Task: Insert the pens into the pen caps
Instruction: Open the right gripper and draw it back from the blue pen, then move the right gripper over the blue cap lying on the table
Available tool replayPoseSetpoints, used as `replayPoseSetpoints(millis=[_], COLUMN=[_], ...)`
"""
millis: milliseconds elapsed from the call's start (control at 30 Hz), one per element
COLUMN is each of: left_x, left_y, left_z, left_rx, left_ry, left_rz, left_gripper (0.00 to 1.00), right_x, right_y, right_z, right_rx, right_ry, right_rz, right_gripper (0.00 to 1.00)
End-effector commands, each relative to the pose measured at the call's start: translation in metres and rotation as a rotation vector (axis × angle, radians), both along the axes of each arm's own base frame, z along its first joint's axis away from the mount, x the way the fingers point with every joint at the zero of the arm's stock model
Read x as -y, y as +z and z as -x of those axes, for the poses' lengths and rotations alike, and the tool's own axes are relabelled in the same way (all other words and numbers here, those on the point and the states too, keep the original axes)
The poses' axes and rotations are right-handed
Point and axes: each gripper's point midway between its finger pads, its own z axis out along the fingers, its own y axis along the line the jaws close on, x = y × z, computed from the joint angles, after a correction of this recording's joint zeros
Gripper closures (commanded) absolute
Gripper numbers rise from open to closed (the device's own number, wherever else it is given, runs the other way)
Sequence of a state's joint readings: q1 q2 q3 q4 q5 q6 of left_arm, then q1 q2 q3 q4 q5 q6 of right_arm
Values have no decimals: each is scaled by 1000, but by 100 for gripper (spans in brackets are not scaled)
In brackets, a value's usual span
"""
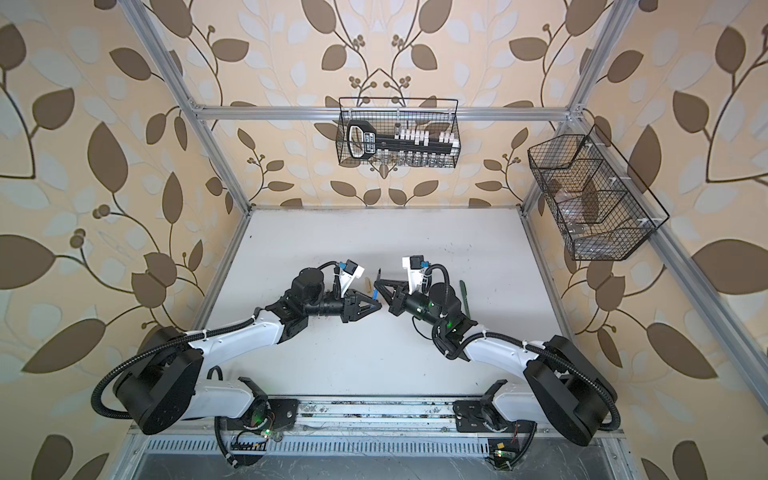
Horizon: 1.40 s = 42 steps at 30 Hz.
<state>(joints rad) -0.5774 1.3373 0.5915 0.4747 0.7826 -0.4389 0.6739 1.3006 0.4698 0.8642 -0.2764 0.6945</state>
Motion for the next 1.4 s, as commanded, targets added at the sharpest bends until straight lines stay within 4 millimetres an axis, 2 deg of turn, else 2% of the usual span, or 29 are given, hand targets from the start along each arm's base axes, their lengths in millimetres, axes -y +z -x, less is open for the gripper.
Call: replayPoseSetpoints(millis=[0,133,267,367,400,500,567,667,833,900,967,1067,1200,1267,1367], left_x=[8,7,7,5,4,3,2,4,11,12,5,-14,-24,-25,-22], left_y=[26,27,24,21,20,18,18,16,10,7,2,-4,11,15,16], left_z=[0,1,0,-2,-2,-2,-1,2,8,8,0,-14,-10,-5,-2], left_rx=[74,81,85,94,95,101,109,125,156,179,212,253,321,347,349], left_ry=[-36,-37,-31,-20,-16,-14,-15,-19,-29,-10,66,189,232,219,193], left_rz=[48,49,32,6,-1,-23,-34,-57,-121,-152,-207,-298,-293,-282,-284], left_gripper=[73,89,94,97,98,99,100,100,100,100,100,100,100,100,100], right_x=[1,1,2,7,10,22,29,30,17,19,40,86,127,140,139], right_y=[-1,-1,-2,-1,-1,2,6,7,2,-5,-24,-50,-81,-96,-113], right_z=[1,1,2,5,6,6,6,6,7,4,-7,-16,-23,-31,-45], right_rx=[12,11,10,9,10,0,-7,-29,-78,-120,-213,-324,-451,-492,-539], right_ry=[-12,-13,-14,-14,-20,-26,-20,7,90,72,-38,-215,-277,-304,-272], right_rz=[-10,-14,-4,32,41,64,64,74,116,161,293,556,745,852,960], right_gripper=[92,92,91,87,83,59,53,50,49,49,49,48,49,49,49])
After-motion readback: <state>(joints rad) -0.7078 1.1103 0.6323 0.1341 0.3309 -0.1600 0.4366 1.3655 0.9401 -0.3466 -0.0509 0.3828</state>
